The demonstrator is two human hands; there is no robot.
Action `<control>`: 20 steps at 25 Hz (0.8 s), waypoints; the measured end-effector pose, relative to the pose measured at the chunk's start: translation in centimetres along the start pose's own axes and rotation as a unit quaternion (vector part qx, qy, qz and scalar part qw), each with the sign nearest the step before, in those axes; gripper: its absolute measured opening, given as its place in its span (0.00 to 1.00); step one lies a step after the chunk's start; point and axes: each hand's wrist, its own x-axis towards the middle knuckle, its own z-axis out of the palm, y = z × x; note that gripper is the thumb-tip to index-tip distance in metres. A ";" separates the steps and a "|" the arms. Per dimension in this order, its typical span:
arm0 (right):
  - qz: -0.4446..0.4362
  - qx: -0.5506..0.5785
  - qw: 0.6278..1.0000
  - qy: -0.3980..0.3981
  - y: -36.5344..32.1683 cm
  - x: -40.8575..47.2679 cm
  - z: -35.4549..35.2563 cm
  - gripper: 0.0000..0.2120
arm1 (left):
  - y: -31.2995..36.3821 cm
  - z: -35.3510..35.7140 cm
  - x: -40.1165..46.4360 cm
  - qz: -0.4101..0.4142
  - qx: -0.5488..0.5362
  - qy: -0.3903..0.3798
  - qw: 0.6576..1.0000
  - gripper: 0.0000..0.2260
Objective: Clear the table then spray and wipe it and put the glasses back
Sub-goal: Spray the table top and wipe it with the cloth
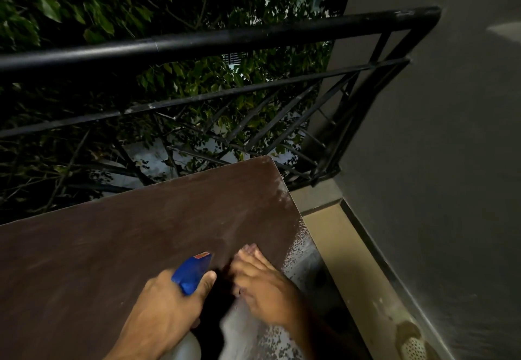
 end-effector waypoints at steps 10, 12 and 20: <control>0.314 -0.036 0.938 0.142 9.6 9.7 -4.6 0.27 | -1.7 0.4 1.0 -0.071 0.019 0.095 0.993 0.24; 0.272 -0.003 0.950 0.155 5.1 7.5 -1.9 0.28 | -1.3 0.4 1.0 -0.070 0.012 0.100 0.992 0.21; 0.107 -0.032 0.992 0.059 -0.1 2.5 -0.1 0.26 | 1.5 -0.5 0.9 0.032 0.048 0.016 0.998 0.18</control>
